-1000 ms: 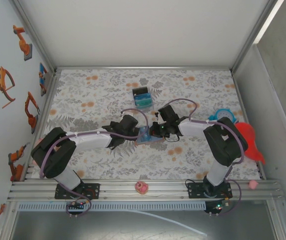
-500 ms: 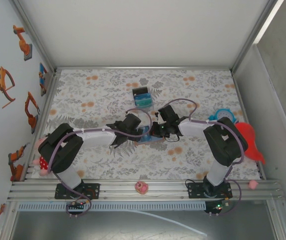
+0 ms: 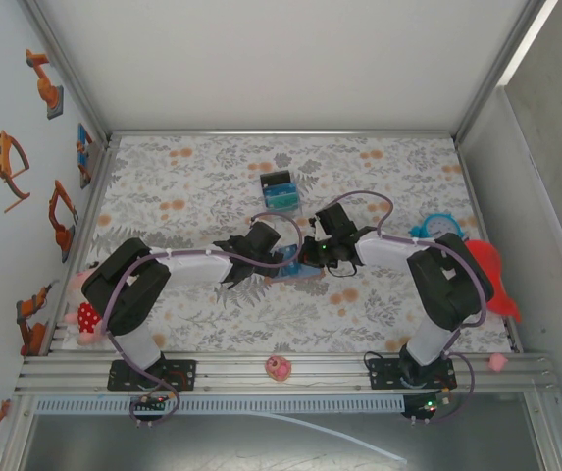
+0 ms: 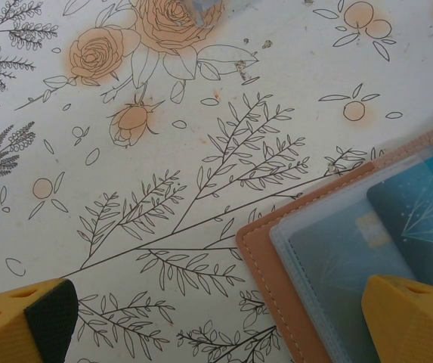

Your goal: Take the credit cards out of the card holder

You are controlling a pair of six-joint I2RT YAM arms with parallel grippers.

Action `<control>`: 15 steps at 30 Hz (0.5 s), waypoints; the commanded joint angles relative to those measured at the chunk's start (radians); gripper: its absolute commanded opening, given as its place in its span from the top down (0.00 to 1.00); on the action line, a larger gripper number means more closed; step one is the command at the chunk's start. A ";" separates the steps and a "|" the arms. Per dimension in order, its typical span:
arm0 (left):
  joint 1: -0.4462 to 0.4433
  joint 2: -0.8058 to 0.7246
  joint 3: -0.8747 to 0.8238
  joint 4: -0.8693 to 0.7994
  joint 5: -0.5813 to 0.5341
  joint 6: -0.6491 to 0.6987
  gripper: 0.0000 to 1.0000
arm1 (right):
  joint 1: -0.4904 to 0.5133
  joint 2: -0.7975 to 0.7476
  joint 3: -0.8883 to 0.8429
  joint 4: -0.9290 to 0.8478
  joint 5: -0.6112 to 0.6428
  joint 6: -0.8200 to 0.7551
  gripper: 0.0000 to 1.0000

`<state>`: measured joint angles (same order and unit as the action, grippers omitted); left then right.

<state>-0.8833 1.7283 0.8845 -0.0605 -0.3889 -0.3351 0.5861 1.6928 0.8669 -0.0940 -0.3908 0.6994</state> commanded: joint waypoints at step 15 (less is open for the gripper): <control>-0.003 0.036 0.005 -0.048 0.016 0.011 0.03 | -0.009 0.000 -0.050 0.233 -0.168 0.061 0.91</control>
<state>-0.8829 1.7336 0.8894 -0.0605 -0.3923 -0.3325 0.5774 1.6920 0.8280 0.0582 -0.5079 0.7444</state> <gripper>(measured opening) 0.968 0.089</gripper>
